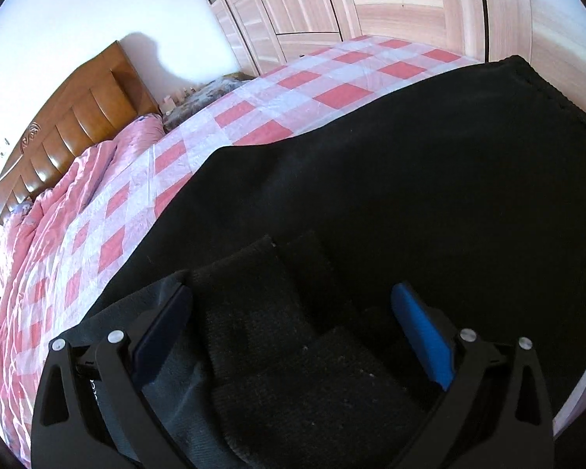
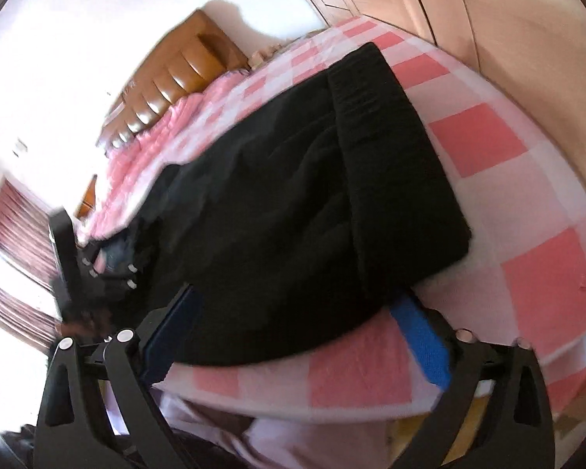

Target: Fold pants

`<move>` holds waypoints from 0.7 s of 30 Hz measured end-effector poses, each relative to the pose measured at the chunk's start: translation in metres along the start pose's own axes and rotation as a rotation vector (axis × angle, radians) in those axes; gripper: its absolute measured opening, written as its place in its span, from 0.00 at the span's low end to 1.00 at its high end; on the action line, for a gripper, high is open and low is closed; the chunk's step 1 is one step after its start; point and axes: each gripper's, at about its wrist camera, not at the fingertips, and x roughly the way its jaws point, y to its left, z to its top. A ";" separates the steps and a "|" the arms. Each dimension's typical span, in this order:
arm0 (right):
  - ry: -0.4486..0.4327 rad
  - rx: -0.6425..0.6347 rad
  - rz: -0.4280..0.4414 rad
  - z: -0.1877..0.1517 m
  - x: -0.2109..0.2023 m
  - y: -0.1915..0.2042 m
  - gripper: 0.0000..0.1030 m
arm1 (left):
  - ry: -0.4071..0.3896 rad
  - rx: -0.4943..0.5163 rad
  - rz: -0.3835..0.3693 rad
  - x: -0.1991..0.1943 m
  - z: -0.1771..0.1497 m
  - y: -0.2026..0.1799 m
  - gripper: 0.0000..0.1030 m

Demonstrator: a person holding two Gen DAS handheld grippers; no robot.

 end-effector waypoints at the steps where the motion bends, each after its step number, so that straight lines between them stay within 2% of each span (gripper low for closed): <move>1: 0.013 -0.004 0.007 -0.001 0.001 0.002 0.96 | -0.002 -0.004 -0.004 0.000 0.000 0.001 0.99; 5: 0.032 0.010 0.070 -0.015 0.001 0.006 0.96 | -0.006 -0.014 -0.023 0.000 0.000 0.004 0.99; 7: 0.006 0.010 0.070 -0.013 0.003 0.007 0.96 | -0.007 -0.014 -0.023 0.000 -0.001 0.003 0.99; 12: -0.112 0.105 0.075 -0.001 0.012 0.002 0.96 | 0.001 -0.018 -0.038 0.000 -0.001 0.005 0.98; 14: -0.101 0.042 0.052 -0.007 0.013 0.011 0.96 | 0.006 -0.021 -0.044 0.000 -0.001 0.006 0.98; 16: -0.097 0.016 0.049 -0.013 0.010 0.013 0.92 | 0.008 -0.022 -0.044 0.001 0.000 0.005 0.98; 18: -0.121 0.046 0.065 -0.014 0.005 0.006 0.85 | 0.012 -0.018 -0.040 0.001 0.001 0.004 0.98; 21: -0.166 0.070 0.046 -0.002 0.011 0.003 0.83 | 0.033 -0.018 -0.066 0.000 0.004 0.005 0.98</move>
